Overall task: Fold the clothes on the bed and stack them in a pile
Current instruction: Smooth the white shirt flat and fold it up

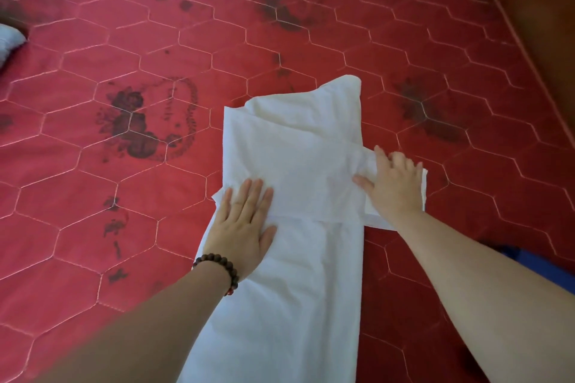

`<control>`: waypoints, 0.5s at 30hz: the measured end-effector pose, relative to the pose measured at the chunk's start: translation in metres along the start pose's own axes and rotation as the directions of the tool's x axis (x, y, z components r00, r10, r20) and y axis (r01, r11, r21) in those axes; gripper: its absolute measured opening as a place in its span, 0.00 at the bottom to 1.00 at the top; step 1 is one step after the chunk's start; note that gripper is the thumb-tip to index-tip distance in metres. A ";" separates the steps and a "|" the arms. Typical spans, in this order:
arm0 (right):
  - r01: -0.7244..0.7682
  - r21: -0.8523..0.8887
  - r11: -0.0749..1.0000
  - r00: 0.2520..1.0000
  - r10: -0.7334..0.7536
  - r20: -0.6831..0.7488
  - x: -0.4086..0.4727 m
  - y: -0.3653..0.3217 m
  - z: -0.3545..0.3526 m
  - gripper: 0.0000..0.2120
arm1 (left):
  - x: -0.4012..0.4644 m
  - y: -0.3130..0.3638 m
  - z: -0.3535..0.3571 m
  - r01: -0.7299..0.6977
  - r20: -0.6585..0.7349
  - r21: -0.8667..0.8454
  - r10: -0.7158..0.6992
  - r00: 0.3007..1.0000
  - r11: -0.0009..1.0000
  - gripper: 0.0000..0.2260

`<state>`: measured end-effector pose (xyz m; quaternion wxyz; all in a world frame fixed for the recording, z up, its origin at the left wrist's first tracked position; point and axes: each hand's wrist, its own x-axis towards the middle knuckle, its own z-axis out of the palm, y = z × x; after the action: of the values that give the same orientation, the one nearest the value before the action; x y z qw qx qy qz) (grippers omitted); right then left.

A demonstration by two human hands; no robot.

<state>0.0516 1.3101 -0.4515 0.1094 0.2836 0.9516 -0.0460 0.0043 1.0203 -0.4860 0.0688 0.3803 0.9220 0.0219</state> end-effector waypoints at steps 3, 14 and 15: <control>0.090 -0.055 0.994 0.988 -0.096 -0.119 0.000 0.012 0.003 0.24 | -0.003 -0.002 0.003 0.016 -0.045 -0.030 -0.017 0.999 0.999 0.28; -0.099 -0.176 0.979 0.994 0.090 -0.061 -0.016 0.009 -0.015 0.23 | -0.005 -0.004 0.004 0.141 -0.148 -0.125 -0.159 0.976 0.982 0.29; -0.034 -0.109 0.993 0.995 0.024 -0.092 -0.011 -0.005 -0.019 0.21 | -0.004 -0.006 0.004 0.230 -0.168 -0.190 -0.262 0.950 0.955 0.29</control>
<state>0.0543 1.3027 -0.4305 0.0824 0.2929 0.9524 0.0210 0.0035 1.0131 -0.4903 0.0140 0.2511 0.9595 0.1272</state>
